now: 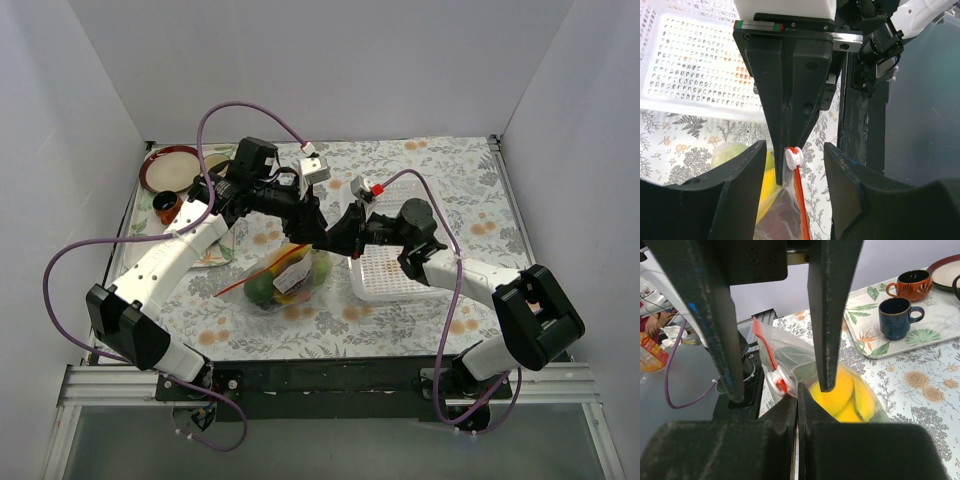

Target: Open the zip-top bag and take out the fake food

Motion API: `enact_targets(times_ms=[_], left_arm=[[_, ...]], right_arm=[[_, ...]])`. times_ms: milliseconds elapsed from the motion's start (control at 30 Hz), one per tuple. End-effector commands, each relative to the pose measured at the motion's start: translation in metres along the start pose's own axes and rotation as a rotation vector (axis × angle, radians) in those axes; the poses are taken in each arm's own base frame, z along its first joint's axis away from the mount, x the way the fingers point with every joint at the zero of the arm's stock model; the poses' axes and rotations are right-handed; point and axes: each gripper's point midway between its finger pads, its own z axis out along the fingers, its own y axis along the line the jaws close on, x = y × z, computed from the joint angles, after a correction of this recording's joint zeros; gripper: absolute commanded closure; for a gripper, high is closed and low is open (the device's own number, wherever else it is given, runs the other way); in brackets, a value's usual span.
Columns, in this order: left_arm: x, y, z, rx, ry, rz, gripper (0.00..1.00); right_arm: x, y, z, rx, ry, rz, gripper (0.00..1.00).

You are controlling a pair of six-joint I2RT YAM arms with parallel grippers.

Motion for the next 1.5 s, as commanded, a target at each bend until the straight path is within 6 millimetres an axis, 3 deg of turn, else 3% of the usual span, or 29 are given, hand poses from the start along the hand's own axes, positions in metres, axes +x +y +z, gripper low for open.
enact_targets(times_ms=[0, 233, 433, 833, 1067, 1300, 1467], left_arm=[[-0.01, 0.001, -0.005, -0.033, -0.01, 0.061, 0.57], [-0.009, 0.007, -0.011, -0.085, 0.01, 0.101, 0.72], [-0.01, 0.009, -0.013, -0.108, 0.015, 0.115, 0.77], [-0.02, 0.012, -0.016, -0.119, 0.011, 0.129, 0.98], [-0.005, 0.016, -0.019, -0.157, 0.054, 0.12, 1.0], [0.011, 0.017, -0.023, -0.16, 0.077, 0.089, 1.0], [0.008, 0.022, -0.029, -0.196, 0.084, 0.114, 1.0]], right_arm=[[-0.03, 0.013, 0.005, -0.037, -0.04, -0.096, 0.99], [-0.033, 0.014, 0.003, -0.02, -0.034, -0.113, 0.99], [-0.04, 0.015, 0.004, -0.022, -0.034, -0.126, 0.99], [-0.047, 0.012, 0.001, 0.015, -0.037, -0.152, 0.99], [-0.067, -0.015, -0.019, 0.122, -0.128, -0.167, 0.99], [-0.067, -0.024, -0.023, 0.127, -0.153, -0.115, 0.99], [-0.065, -0.03, -0.026, 0.151, -0.156, -0.109, 0.99]])
